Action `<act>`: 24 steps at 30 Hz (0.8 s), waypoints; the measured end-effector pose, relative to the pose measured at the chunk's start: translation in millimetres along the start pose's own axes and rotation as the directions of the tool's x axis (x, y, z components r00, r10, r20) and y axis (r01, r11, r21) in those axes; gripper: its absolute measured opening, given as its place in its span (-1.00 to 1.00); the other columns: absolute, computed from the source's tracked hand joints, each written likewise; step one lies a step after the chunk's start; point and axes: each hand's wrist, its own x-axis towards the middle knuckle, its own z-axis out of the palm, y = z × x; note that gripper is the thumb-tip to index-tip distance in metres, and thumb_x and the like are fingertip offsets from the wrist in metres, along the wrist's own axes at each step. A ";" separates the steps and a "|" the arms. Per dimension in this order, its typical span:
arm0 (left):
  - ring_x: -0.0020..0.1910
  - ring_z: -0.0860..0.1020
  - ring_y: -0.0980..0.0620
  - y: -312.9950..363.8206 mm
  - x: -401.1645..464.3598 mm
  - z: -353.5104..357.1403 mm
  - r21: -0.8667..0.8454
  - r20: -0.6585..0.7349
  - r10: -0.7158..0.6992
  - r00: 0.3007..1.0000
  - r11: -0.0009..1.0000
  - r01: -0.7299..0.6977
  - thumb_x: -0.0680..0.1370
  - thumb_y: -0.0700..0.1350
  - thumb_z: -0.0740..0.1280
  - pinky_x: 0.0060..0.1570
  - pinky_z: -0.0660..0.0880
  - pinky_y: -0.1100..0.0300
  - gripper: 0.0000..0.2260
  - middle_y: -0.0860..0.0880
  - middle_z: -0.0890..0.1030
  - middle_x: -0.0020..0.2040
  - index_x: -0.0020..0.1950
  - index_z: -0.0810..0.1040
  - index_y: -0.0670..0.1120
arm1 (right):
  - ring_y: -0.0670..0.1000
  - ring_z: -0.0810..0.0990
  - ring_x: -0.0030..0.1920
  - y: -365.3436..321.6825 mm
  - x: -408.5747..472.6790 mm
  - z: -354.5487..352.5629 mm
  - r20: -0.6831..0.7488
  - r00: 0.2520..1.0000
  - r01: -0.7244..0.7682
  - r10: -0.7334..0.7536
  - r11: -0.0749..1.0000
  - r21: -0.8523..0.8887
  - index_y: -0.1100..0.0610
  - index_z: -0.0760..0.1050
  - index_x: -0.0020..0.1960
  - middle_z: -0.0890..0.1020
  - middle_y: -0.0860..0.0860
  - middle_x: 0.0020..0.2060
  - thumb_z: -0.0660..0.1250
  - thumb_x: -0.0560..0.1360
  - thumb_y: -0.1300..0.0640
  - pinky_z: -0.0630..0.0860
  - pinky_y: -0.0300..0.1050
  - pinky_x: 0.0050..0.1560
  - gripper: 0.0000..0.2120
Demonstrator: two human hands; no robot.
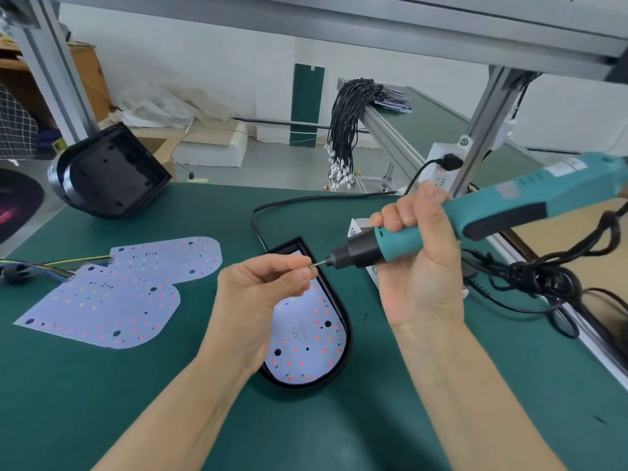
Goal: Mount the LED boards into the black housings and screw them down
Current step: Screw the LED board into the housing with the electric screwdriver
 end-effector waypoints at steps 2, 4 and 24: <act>-0.31 0.60 0.05 -0.2 0.3 -0.3 0.002 0.009 -0.013 1.000 1.000 0.013 0.20 -0.18 0.46 -0.25 0.54 0.31 -0.87 -0.10 0.69 -0.28 -0.28 0.73 -0.08 | -0.10 0.38 -0.41 1.8 0.9 -1.4 -0.027 1.000 -0.016 0.017 1.000 0.018 0.04 0.33 -0.26 0.38 -0.10 -0.43 0.30 0.50 0.16 0.46 -0.22 -0.22 -0.79; -0.31 0.61 0.05 0.1 0.3 -0.1 -0.002 0.010 -0.017 1.000 1.000 0.017 0.21 -0.19 0.46 -0.25 0.54 0.31 -0.86 -0.11 0.69 -0.27 -0.26 0.73 -0.09 | -0.11 0.38 -0.41 2.7 2.1 -3.7 -0.060 0.998 -0.034 0.036 0.999 0.038 0.05 0.33 -0.25 0.37 -0.09 -0.42 0.33 0.46 0.12 0.46 -0.22 -0.22 -0.81; -0.18 0.53 0.06 -2.0 -10.9 -48.7 0.950 -0.272 -0.125 0.954 0.125 0.288 0.25 0.46 0.30 -0.27 0.37 0.13 -0.43 0.10 0.55 -0.19 -0.09 0.40 -0.01 | -0.10 0.38 -0.43 3.6 -10.3 -33.4 -0.018 0.979 -0.204 0.203 0.977 -0.059 0.00 0.37 -0.36 0.37 -0.09 -0.45 0.42 0.36 0.09 0.47 -0.23 -0.26 -0.77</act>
